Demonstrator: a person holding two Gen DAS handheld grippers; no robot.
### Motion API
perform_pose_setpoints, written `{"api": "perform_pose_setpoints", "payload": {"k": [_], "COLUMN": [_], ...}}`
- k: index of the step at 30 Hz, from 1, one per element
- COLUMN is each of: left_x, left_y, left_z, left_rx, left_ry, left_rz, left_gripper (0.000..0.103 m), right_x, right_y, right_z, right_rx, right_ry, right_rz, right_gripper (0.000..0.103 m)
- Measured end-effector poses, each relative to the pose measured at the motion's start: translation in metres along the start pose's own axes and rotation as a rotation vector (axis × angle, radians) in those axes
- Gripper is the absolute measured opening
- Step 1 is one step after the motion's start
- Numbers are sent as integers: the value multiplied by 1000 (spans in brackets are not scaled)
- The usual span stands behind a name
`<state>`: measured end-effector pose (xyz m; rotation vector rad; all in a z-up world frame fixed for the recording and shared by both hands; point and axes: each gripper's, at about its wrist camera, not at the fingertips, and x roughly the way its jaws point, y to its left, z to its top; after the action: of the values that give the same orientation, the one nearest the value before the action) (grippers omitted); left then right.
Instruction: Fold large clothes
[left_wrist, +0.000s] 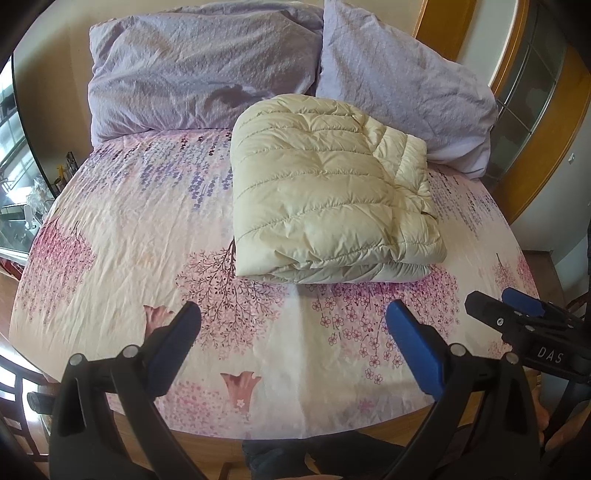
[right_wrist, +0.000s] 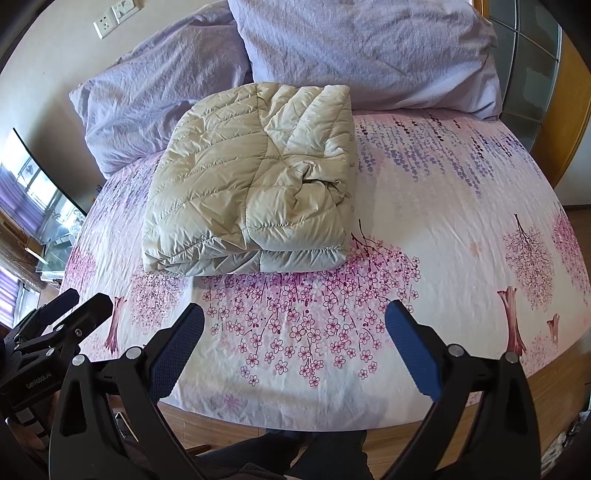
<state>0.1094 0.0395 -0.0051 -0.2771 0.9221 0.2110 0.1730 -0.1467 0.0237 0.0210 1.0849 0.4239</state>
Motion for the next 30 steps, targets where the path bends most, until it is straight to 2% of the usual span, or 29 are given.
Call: {"api": "perform_pose_setpoints", "payload": {"k": [30], "left_x": [-1], "left_y": [-1], "left_z": [-2], "left_rx": [-22], "left_ry": [-7], "left_rz": [3], "left_gripper": [100], "right_x": [0], "right_y": [4], "right_z": [-2], "right_rx": [-20], "right_ry": [-3], "right_rz": [15], "right_gripper": [100]}}
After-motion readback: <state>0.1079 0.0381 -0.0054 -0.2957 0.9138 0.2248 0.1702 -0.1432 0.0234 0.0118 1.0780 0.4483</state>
